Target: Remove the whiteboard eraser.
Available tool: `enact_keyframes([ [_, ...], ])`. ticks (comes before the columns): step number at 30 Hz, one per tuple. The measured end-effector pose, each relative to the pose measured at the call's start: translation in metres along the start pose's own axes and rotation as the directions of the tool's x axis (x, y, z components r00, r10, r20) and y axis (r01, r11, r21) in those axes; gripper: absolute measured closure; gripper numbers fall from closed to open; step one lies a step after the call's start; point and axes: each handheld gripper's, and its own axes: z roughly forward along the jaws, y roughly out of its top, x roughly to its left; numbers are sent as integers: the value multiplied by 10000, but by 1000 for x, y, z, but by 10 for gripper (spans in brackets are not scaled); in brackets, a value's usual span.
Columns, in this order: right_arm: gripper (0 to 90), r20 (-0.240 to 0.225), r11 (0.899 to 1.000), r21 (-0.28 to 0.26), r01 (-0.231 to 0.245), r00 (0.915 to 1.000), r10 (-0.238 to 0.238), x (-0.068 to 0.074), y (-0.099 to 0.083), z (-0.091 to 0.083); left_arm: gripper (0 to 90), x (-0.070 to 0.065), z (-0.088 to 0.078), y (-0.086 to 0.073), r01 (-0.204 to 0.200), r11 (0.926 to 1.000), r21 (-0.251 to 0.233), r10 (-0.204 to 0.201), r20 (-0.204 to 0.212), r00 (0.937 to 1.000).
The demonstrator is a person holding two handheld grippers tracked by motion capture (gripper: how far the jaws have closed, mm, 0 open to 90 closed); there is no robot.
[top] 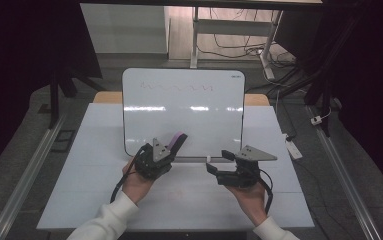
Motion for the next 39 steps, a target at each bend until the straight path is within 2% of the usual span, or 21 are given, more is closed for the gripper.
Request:
enact_keyframes([
  [2,244,42,10000,67,26,10000,-26,4,3,5,640,-5,1,0,-129,9999,-41,129,-8,9999],
  [6,241,-196,9997,142,-190,9996,193,8,5,15,640,-15,2,1,-367,9993,-77,367,41,9993],
  [12,233,-179,9959,316,-842,9962,848,16,12,35,640,-23,2,1,-489,9985,-229,492,151,9987],
  [16,232,-363,9947,289,-982,9944,992,16,13,44,639,-25,-2,0,-482,9980,-397,498,418,9979],
  [19,232,-916,9894,225,-1432,9852,1446,11,12,47,639,-28,-4,0,-461,9975,-533,495,626,9968],
  [23,233,-930,9876,247,-1550,9833,1566,12,11,51,639,-31,-5,1,-513,9964,-679,561,703,9959],
  [26,241,-1095,9823,246,-1857,9762,1873,9,10,53,638,-33,-6,1,-456,9959,-780,527,913,9944],
  [27,255,-1256,9789,257,-2028,9708,2044,6,9,53,638,-34,-7,1,-475,9957,-793,547,910,9943],
  [28,255,-1256,9789,257,-2028,9708,2044,6,9,53,638,-35,-7,2,-517,9954,-804,592,942,9938],
  [31,349,-1638,9767,216,-2134,9630,2140,5,9,53,636,-36,-6,2,-503,9953,-823,582,965,9936],
  [34,376,-1820,9760,145,-2174,9592,2164,3,9,53,631,-34,-7,2,-390,9951,-905,494,1159,9920],
  [36,386,-1991,9761,32,-2171,9565,2134,2,9,51,593,-32,-7,2,-430,9950,-902,563,1501,9871],
  [38,390,-2077,9818,-63,-1896,9607,1842,1,9,49,420,-29,-7,2,-452,9955,-829,607,1940,9791],
  [39,392,-2209,9836,-112,-1800,9598,1731,0,10,48,369,-25,-8,1,-511,9957,-771,673,2250,9720],
])
